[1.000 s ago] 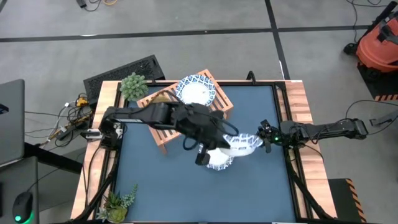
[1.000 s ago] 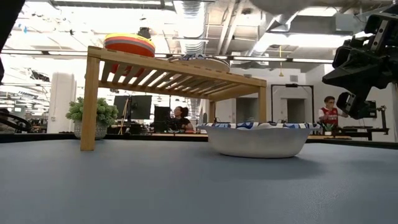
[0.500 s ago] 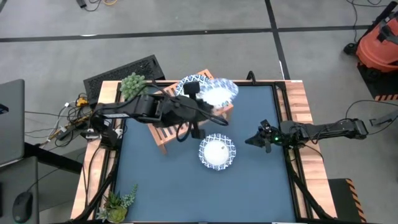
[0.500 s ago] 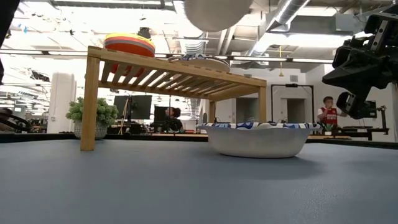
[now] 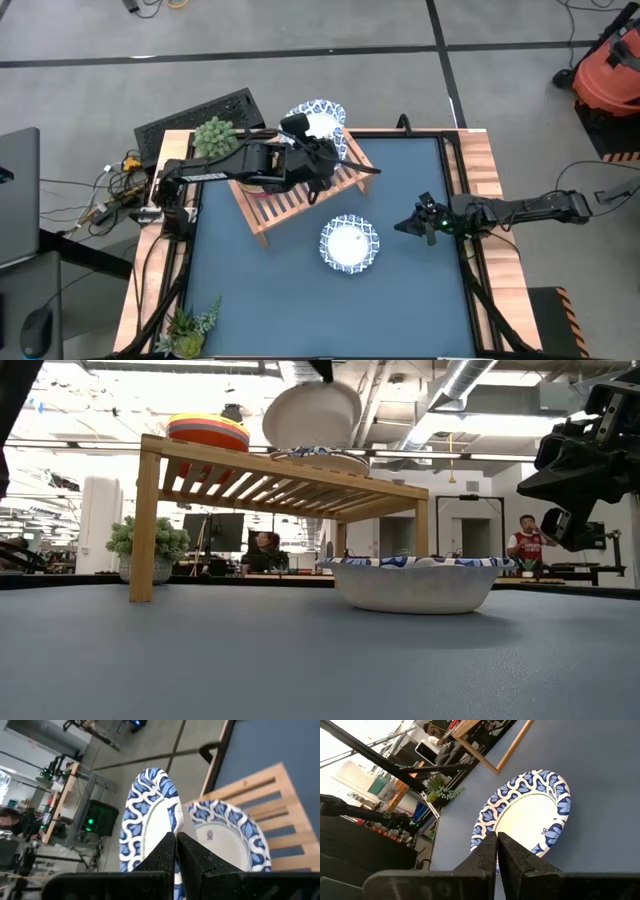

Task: Place and stack bowls onto a shelf
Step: Stack the white bowl into the white bowl on the shelf

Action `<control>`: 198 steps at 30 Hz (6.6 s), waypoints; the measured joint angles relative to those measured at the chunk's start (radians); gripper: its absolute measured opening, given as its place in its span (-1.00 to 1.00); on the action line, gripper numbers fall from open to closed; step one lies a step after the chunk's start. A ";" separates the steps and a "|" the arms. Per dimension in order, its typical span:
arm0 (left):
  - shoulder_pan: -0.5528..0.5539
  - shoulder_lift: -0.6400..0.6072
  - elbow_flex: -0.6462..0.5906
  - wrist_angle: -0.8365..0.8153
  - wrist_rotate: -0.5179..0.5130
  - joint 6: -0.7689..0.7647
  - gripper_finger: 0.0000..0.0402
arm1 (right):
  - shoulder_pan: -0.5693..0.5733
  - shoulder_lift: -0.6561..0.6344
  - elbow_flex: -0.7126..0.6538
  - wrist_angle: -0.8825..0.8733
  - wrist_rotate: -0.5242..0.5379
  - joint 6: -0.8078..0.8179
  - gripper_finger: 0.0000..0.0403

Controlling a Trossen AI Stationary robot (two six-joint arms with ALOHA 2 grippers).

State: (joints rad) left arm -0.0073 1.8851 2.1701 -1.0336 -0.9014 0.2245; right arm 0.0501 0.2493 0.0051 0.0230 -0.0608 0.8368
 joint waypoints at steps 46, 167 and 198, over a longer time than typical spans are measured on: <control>0.041 0.000 -0.310 0.155 0.218 -0.057 -0.69 | 0.000 0.000 0.000 -0.001 0.002 0.000 -0.79; -0.250 0.433 0.175 -0.109 0.732 -0.117 -1.00 | 0.020 0.071 0.000 -0.001 0.009 0.027 -0.79; -0.163 0.117 0.177 -0.102 -0.152 0.036 -1.00 | 0.020 0.071 0.000 -0.001 0.010 0.075 -0.79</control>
State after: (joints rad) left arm -0.1704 2.0016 2.3466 -1.1359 -1.0532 0.2605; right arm 0.0696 0.3205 0.0049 0.0219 -0.0505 0.9119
